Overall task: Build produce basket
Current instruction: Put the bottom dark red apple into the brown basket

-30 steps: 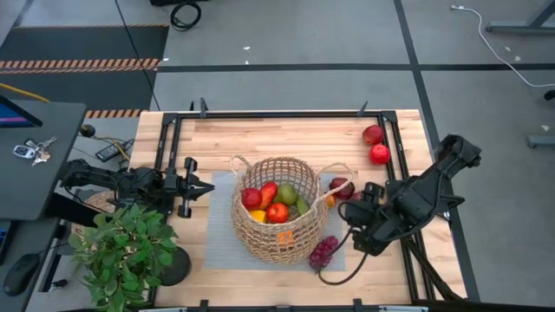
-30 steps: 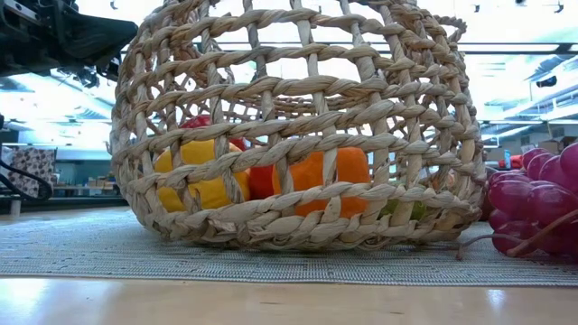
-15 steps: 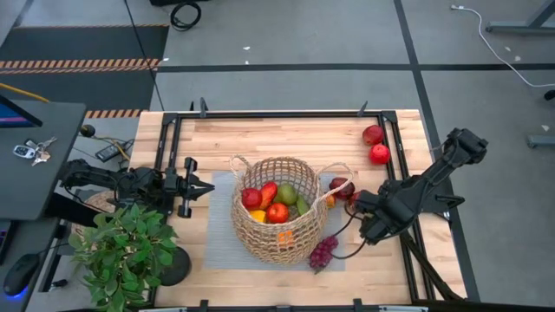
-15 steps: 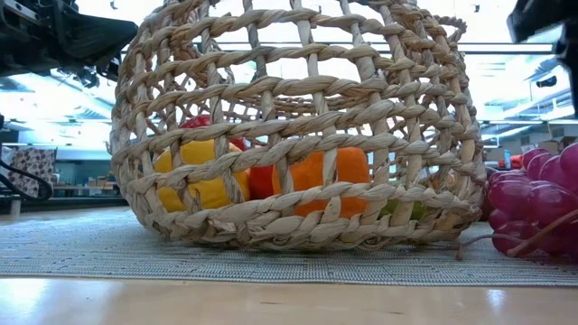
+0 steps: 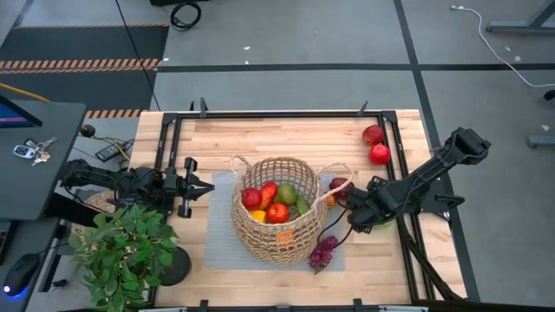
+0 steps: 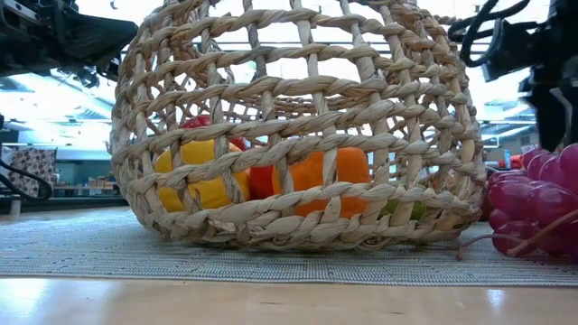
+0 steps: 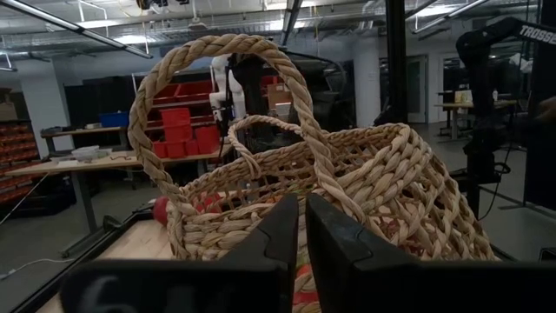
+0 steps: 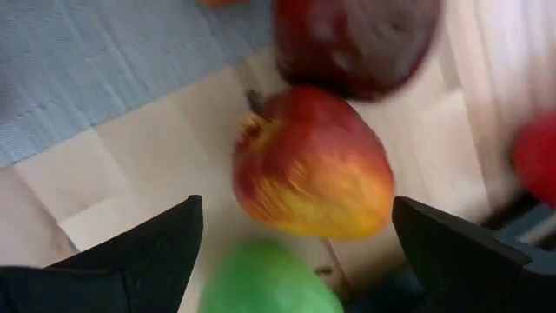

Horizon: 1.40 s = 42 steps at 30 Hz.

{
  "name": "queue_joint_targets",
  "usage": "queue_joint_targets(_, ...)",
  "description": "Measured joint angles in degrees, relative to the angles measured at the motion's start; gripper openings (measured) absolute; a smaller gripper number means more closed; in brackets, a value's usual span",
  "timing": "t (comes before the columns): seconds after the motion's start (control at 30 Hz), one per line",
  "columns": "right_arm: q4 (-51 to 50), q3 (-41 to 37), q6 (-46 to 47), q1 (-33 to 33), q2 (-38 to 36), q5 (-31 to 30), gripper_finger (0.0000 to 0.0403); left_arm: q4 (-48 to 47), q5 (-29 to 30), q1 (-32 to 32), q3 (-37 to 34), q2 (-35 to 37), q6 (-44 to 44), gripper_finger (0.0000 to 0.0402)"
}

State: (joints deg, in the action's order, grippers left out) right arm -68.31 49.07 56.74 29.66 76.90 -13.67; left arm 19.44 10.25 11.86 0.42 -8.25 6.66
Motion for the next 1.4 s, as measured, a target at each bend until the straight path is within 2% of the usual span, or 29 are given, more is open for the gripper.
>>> queue_joint_targets(0.17, 3.51, -2.5, -10.44, -1.5, 1.17, -2.07, 0.0378, 0.0, 0.02, -0.02, 0.01, 0.0, 0.0, 0.0028)
queue_joint_targets(0.47, 7.52, -6.74, -20.75, -4.06, 5.32, -2.77, 0.0378, 0.0, 0.02, -0.02, 0.0, 0.0, 0.0, 0.0031)
queue_joint_targets(0.67, 8.87, -6.88, -24.01, -5.5, 7.92, -1.69, 0.0375, -0.02, 0.02, 0.0, 0.0, 0.0, 0.0, 0.0033)
queue_joint_targets(0.9, 9.22, -6.77, -25.75, -6.33, 9.28, -2.06, 0.034, -0.01, 0.02, 0.0, 0.01, 0.02, 0.0, 0.0025)
queue_joint_targets(1.07, 9.22, -5.05, -25.42, -6.34, 8.88, -1.71, 0.0339, -0.02, 0.02, 0.0, 0.01, 0.0, 0.0, 0.003)
queue_joint_targets(1.23, 9.31, -0.19, -24.16, -5.9, 8.87, 2.11, 0.0347, 0.0, 0.02, -0.01, 0.01, 0.0, 0.0, 0.0034)
queue_joint_targets(1.4, 9.49, 4.69, -18.37, -4.96, 8.87, 12.09, 0.0347, 0.0, 0.02, -0.01, 0.0, 0.01, 0.0, 0.0029)
